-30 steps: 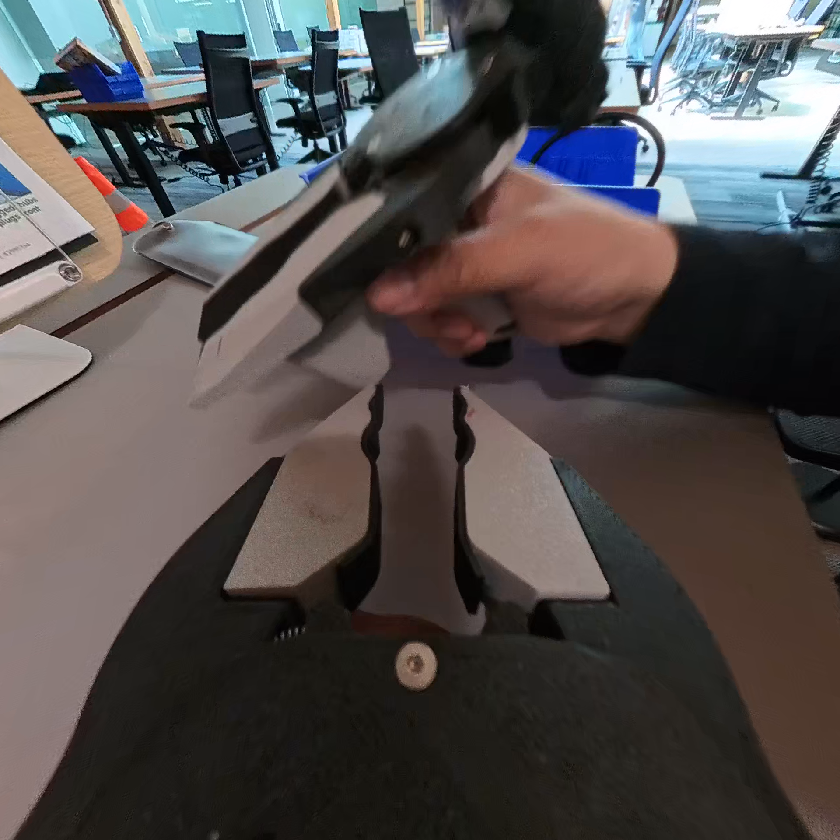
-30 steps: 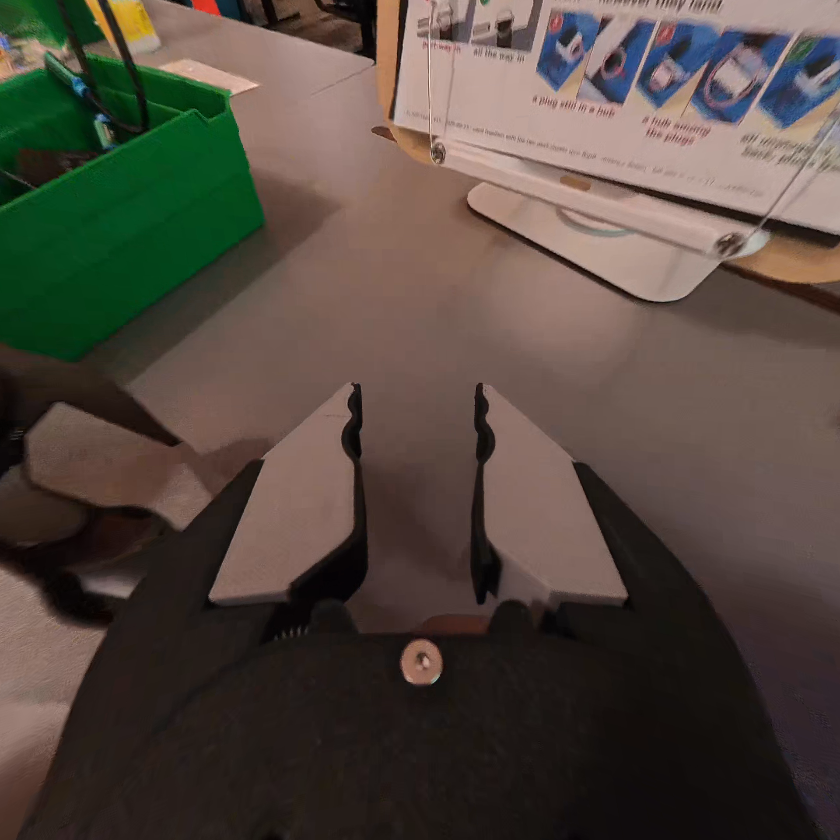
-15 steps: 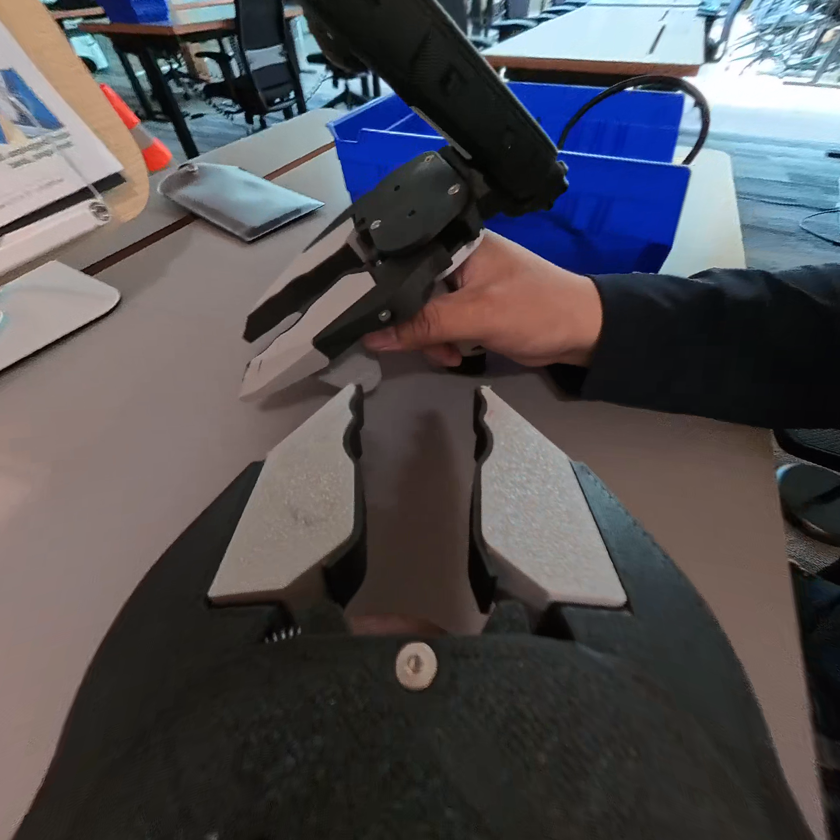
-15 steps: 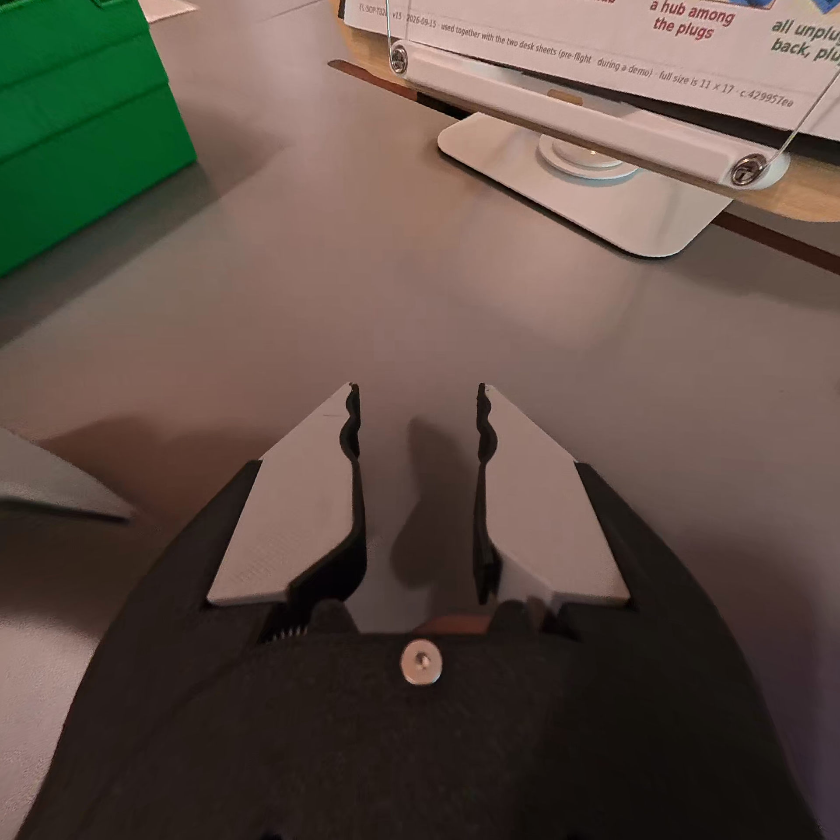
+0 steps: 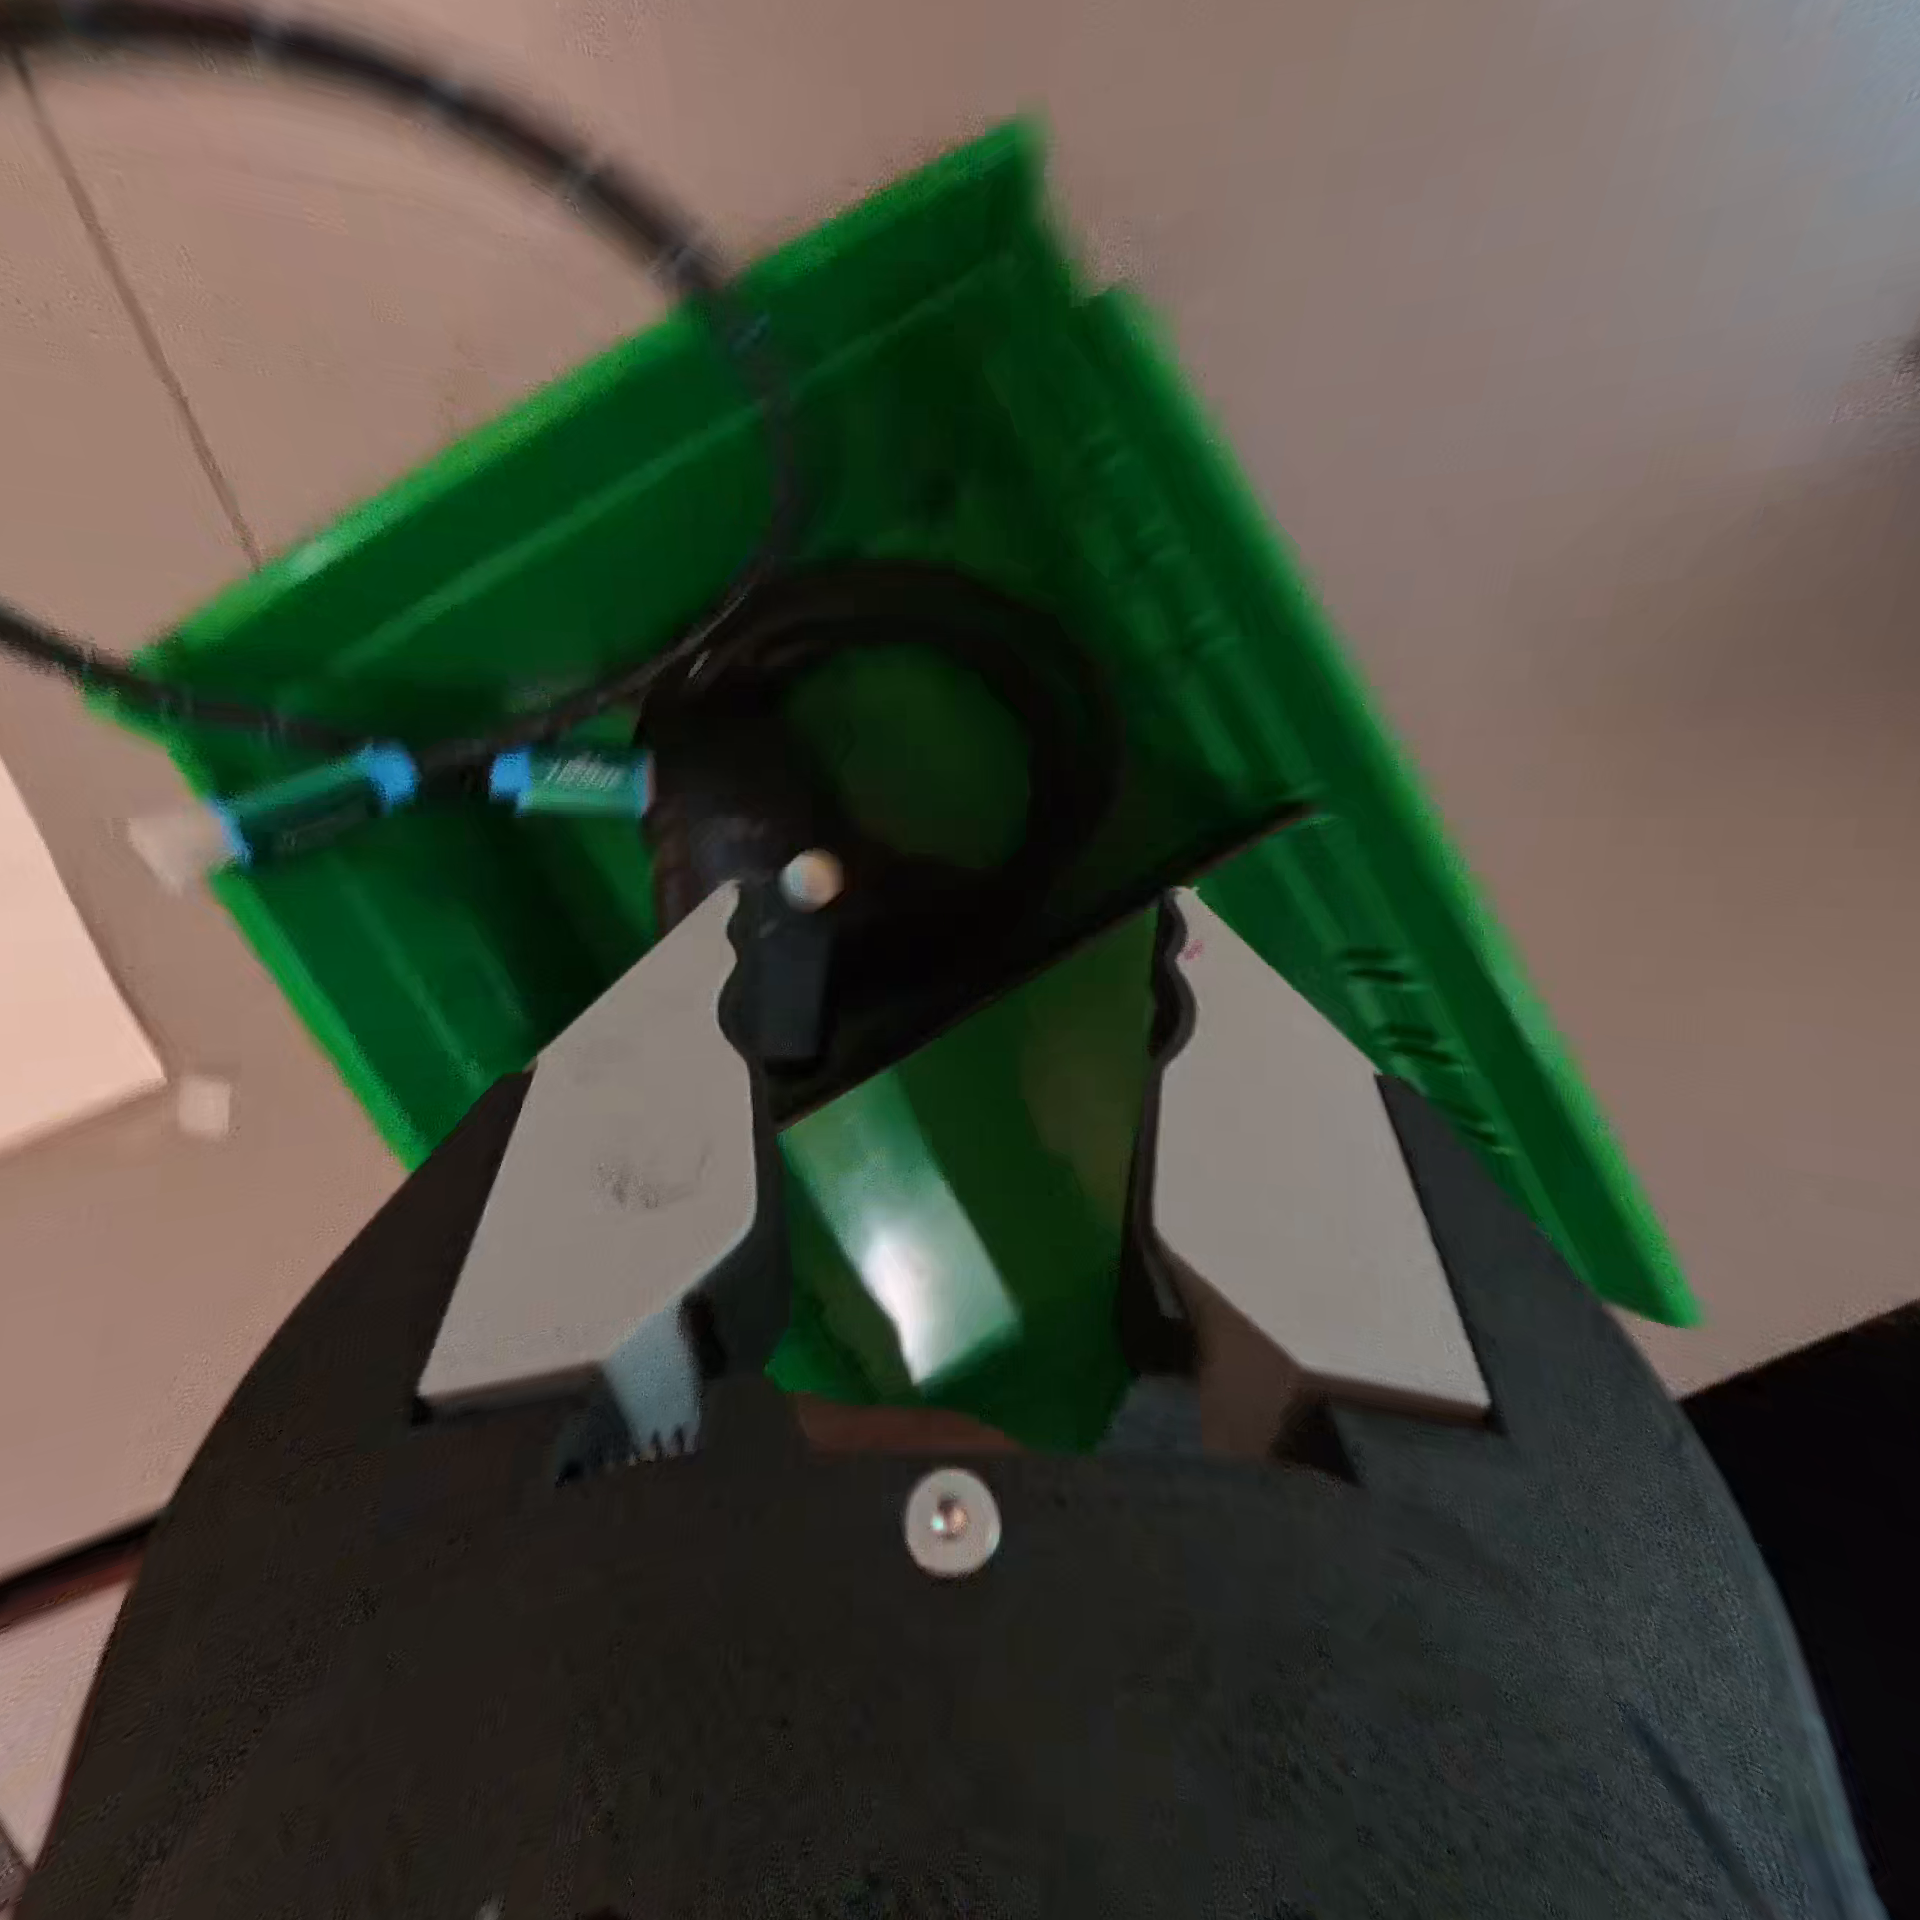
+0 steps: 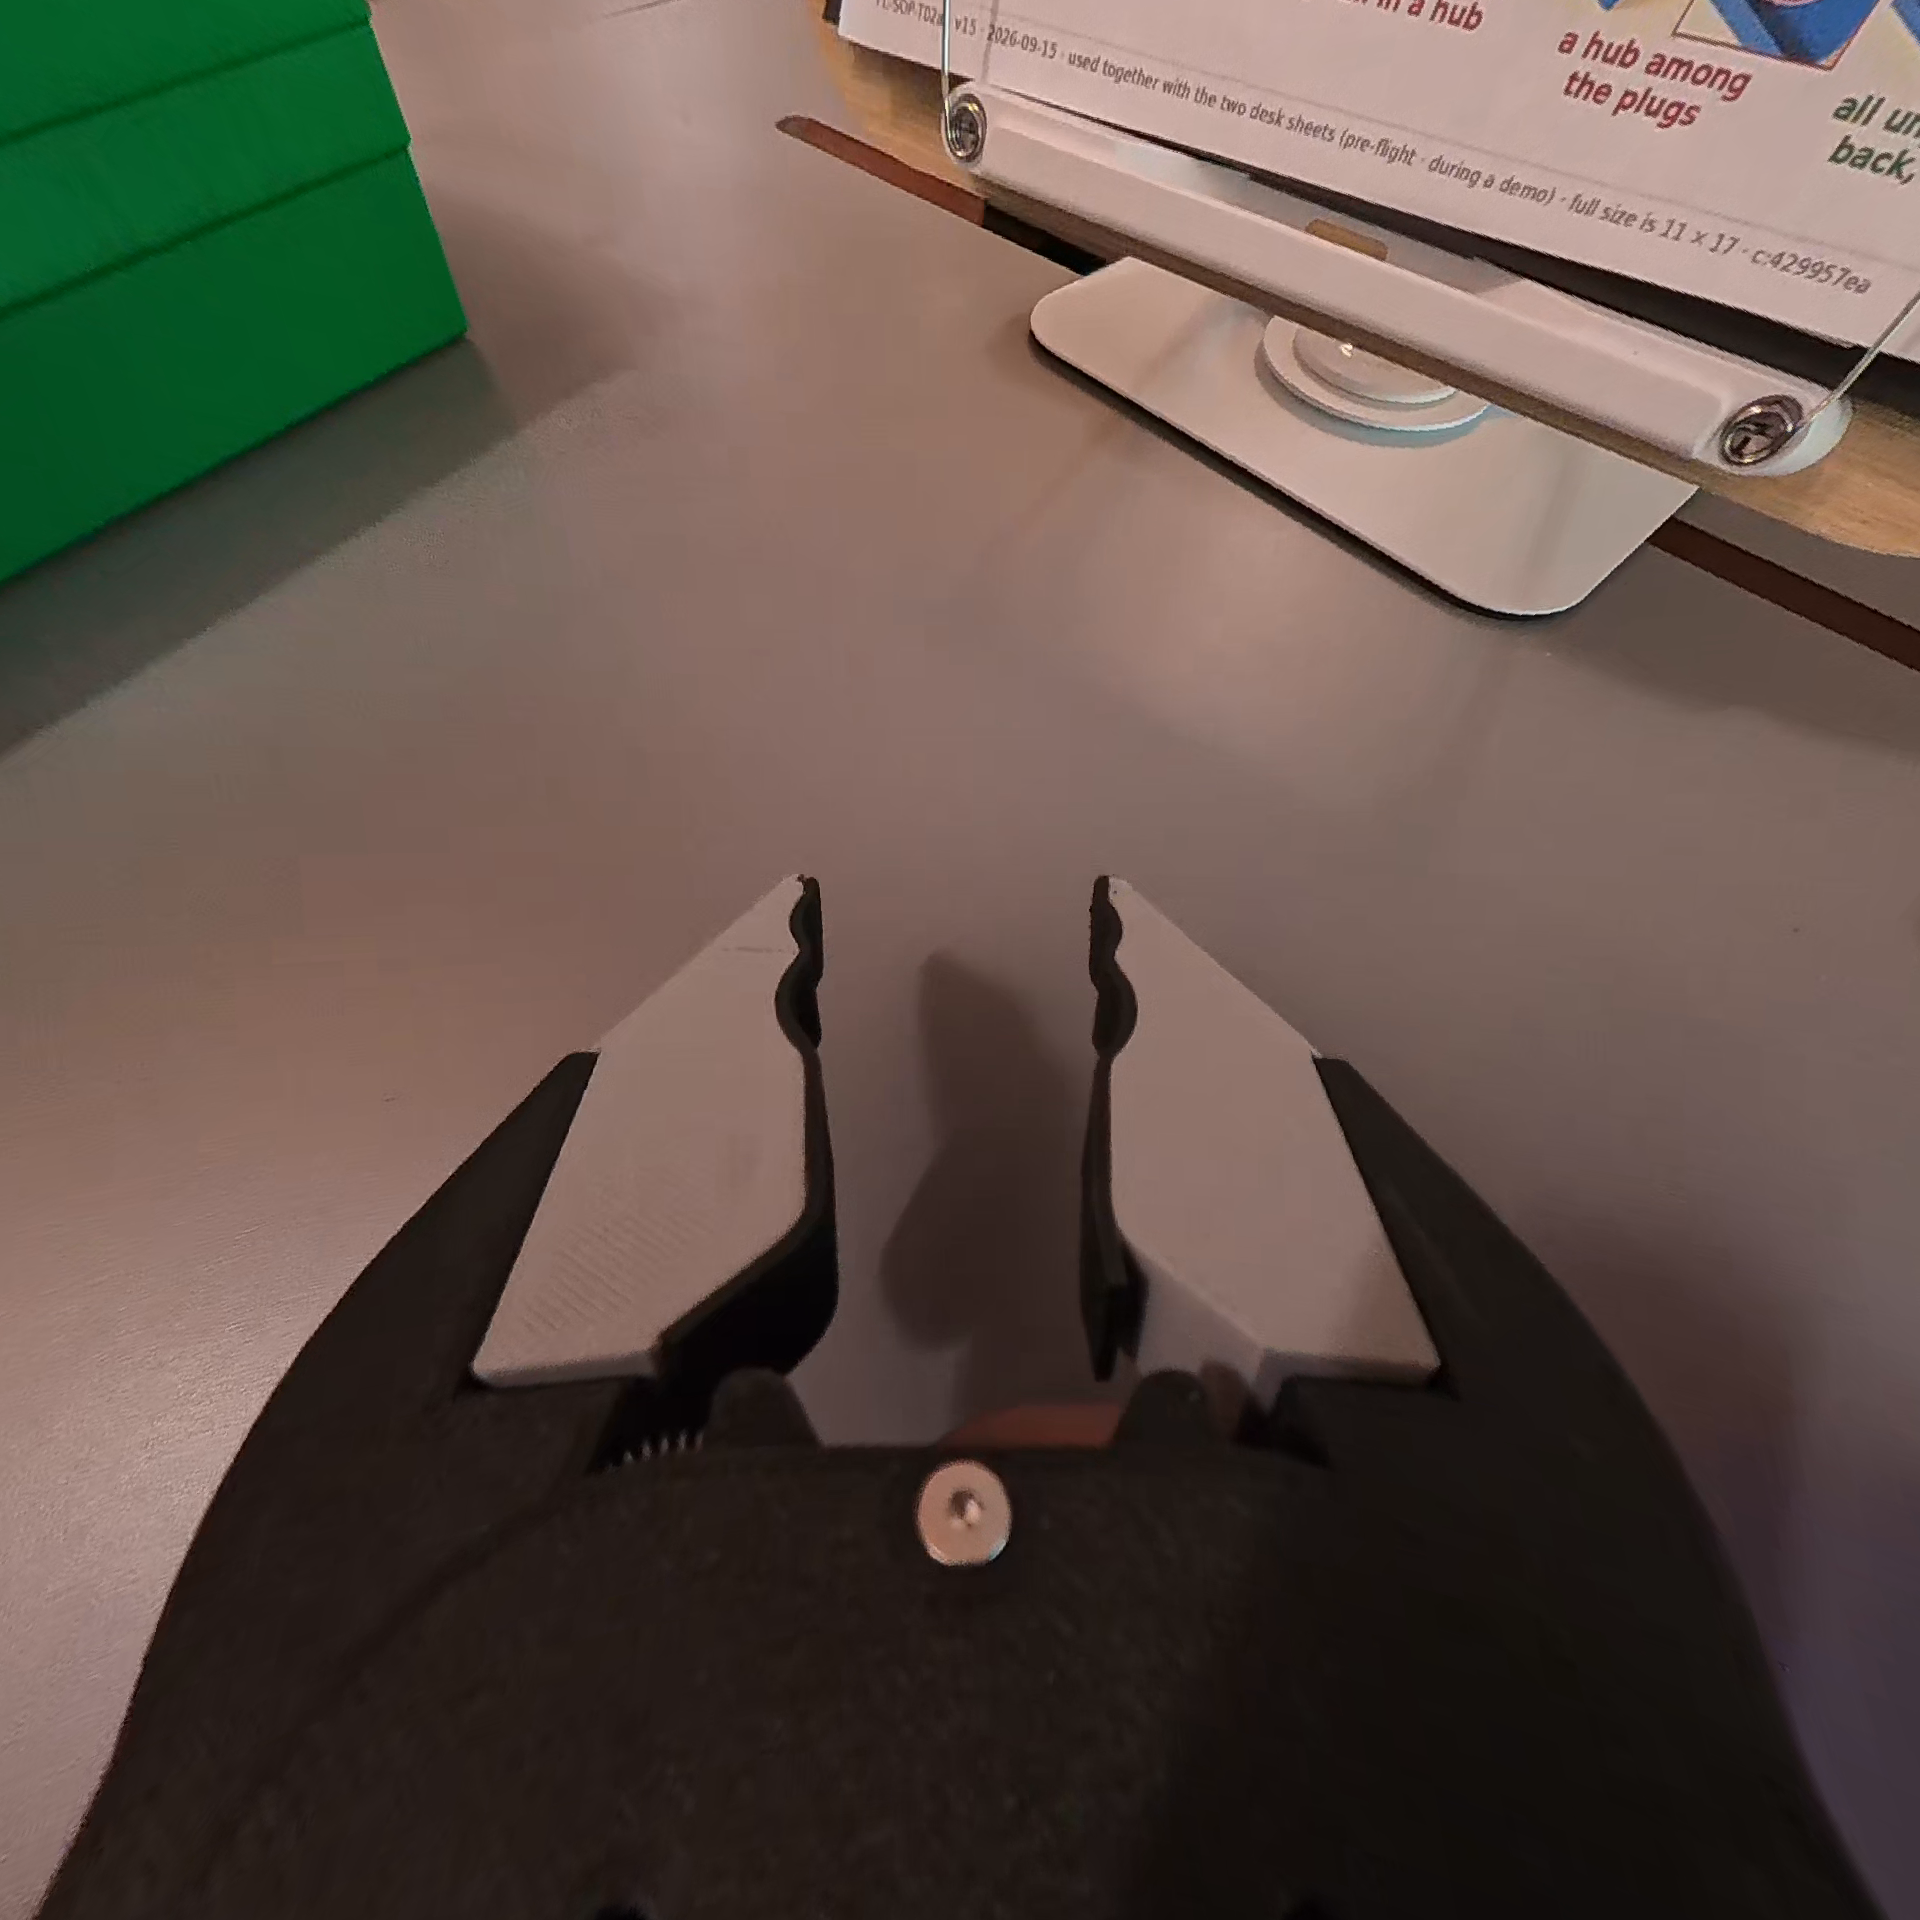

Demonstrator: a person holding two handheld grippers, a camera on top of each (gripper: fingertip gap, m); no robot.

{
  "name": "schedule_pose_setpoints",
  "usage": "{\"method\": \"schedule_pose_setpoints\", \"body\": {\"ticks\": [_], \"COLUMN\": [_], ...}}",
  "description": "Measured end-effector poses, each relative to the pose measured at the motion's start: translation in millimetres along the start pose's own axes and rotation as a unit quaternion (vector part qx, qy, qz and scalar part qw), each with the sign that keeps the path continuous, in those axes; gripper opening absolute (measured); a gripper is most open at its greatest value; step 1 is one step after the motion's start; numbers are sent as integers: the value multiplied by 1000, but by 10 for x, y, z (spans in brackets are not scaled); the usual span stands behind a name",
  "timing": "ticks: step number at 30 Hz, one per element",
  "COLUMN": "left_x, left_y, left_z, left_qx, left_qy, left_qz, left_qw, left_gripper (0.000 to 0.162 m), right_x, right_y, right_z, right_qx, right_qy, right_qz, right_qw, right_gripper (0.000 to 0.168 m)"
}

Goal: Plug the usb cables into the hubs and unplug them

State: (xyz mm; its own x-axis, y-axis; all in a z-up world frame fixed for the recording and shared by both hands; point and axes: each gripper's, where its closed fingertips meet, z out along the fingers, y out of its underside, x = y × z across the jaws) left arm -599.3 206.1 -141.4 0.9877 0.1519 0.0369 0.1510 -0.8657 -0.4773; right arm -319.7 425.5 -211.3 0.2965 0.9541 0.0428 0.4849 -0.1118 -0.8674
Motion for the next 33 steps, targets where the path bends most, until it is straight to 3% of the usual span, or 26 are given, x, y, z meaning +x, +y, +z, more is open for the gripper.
{"method": "schedule_pose_setpoints", "body": {"ticks": [4, 9, 10, 11, 15, 19, 25, 29, 33], "left_x": [-532, -545, -498, -453, -439, -431, -143, 123, 562], "left_y": [316, 526, 493, 441, 384, -126, -247, -441, -722], "left_z": [246, 507, 539, 549, 509, 111, -341, -640, -841], "left_qx": [-77, -148, -142, -130, -106, 77, 120, 141, 193], "left_qy": [-42, -15, 6, 28, 49, 36, -101, -228, -275], "left_qz": [-57, -70, -78, -82, -67, -65, 96, 225, 298], "left_qw": [994, 986, 987, 988, 991, 994, 983, 937, 893], "left_gripper": [73, 74, 74, 58, 52, 25, 21, 21, 21], "right_x": [49, 69, 68, 64, 37, -1, -27, -126, -318], "right_y": [-7, -2, -1, 0, 0, -19, -18, -97, -294], "right_z": [-21, -25, -21, -17, -5, -10, -13, -56, -178], "right_qx": [6, 6, 5, 4, 1, 4, 6, 29, 83], "right_qy": [0, -2, -2, -1, -4, -7, -10, -37, -86], "right_qz": [14, 18, 15, 13, 3, -4, -10, -10, -16], "right_qw": [1000, 1000, 1000, 1000, 1000, 1000, 1000, 999, 993], "right_gripper": [49, 49, 49, 48, 48, 47, 46, 47, 49]}}
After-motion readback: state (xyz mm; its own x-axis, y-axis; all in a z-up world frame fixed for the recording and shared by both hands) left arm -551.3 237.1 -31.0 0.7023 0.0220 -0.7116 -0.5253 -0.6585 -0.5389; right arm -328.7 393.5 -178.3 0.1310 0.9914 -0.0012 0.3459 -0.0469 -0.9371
